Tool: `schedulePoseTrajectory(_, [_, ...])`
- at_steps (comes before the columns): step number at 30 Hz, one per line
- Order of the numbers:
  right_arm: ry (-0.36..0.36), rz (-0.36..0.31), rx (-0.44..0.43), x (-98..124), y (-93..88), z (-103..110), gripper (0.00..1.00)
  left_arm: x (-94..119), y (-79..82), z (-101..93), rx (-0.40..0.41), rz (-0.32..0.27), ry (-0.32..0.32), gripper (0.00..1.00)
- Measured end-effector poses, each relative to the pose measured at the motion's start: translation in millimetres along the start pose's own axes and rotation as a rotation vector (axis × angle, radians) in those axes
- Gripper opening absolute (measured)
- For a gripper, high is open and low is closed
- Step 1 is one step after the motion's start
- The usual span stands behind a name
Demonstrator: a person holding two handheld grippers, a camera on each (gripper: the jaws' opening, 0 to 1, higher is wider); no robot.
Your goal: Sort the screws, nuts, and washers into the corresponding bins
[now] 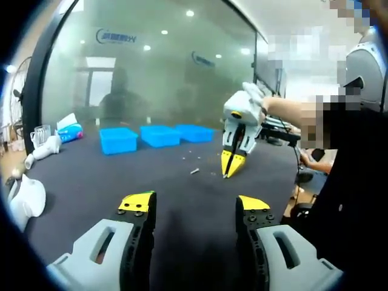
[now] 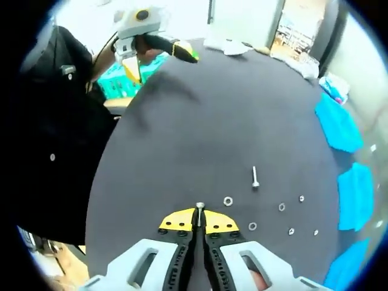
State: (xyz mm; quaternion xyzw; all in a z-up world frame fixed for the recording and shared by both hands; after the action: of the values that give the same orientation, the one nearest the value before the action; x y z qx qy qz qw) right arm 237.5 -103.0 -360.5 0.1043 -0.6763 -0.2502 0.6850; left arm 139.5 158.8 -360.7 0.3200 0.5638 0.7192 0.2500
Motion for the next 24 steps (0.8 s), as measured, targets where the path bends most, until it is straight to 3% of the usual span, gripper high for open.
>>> schedulePoseTrajectory(5, [0.046,-0.119,-0.092,11,-5.3,6,0.01,0,1.5,0.7,-0.013,0.003,0.001,0.51])
schedulePoseTrajectory(15, [-0.042,-0.437,-0.272,48,-38.5,8,0.01,-1,9.2,-1.7,-0.031,-0.010,0.004,0.50])
schedulePoseTrajectory(24, [-0.263,-0.773,-0.449,86,-89.2,21,0.01,-3,16.2,-5.6,-0.052,-0.022,0.000,0.48])
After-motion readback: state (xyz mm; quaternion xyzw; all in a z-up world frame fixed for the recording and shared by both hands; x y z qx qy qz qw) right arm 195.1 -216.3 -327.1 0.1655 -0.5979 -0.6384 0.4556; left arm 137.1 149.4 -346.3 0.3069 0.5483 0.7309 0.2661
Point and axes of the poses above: the point that each gripper's makers call its tool centre point, and the gripper's own axes: x roughly backward along the fingers, z roughly to its left, y roughly out of its top, the point moved 9 cm from there along x, roughly backward along the fingers, and after that the axes turned 14 degrees about -x, right-handed, at the moved point
